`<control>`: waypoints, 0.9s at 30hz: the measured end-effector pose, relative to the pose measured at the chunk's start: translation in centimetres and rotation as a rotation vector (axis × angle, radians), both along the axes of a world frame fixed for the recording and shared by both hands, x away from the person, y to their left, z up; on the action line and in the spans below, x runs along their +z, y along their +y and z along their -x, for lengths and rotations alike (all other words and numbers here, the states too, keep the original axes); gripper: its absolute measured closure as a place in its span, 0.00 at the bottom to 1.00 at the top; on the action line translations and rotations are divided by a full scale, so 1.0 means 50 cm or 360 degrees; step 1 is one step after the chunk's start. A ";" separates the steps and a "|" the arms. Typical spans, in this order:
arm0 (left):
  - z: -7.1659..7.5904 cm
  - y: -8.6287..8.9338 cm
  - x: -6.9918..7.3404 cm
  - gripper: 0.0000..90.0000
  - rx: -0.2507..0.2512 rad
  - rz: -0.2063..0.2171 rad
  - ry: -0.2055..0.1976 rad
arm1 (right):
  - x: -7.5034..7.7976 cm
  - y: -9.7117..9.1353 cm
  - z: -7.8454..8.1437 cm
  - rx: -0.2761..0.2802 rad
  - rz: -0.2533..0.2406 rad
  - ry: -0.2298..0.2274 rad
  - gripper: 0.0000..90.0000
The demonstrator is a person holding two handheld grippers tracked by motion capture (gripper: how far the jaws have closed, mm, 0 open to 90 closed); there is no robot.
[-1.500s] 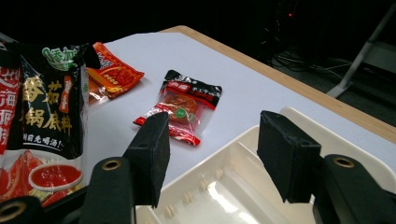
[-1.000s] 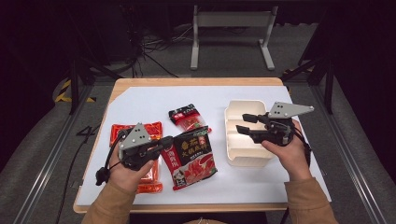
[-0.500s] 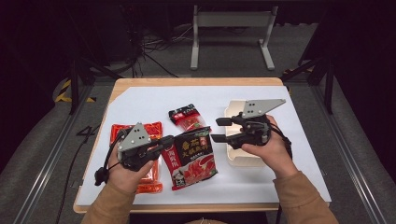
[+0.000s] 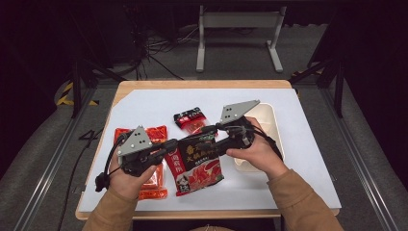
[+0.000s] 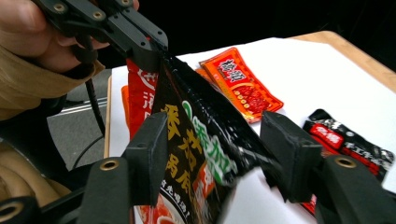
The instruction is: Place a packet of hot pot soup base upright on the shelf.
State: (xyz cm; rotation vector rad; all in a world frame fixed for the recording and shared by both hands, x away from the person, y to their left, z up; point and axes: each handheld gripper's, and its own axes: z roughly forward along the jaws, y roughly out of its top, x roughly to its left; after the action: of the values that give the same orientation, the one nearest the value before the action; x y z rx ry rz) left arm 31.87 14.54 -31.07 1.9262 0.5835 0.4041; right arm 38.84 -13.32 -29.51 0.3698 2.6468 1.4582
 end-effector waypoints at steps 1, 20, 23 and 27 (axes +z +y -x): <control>0.000 0.000 0.000 0.97 -0.0004 0.0001 -0.0006 | -0.002 0.005 -0.002 0.0003 0.0014 0.0014 0.50; 0.001 -0.001 -0.001 0.97 -0.0020 0.0013 -0.0020 | -0.015 0.029 -0.015 0.0175 0.0093 0.0100 0.79; 0.003 -0.002 0.000 0.96 -0.0009 0.0010 -0.0021 | -0.008 0.032 -0.012 0.0167 0.0132 0.0084 0.81; 0.003 0.002 0.002 0.94 -0.0004 0.0037 -0.0026 | 0.001 0.034 -0.011 0.0167 0.0147 0.0073 0.84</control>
State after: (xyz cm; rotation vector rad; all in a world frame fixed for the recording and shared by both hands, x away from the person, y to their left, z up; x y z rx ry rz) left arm 31.74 14.66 -30.98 1.8997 0.5722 0.4096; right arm 39.37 -11.62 -29.48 0.2628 2.7970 1.3648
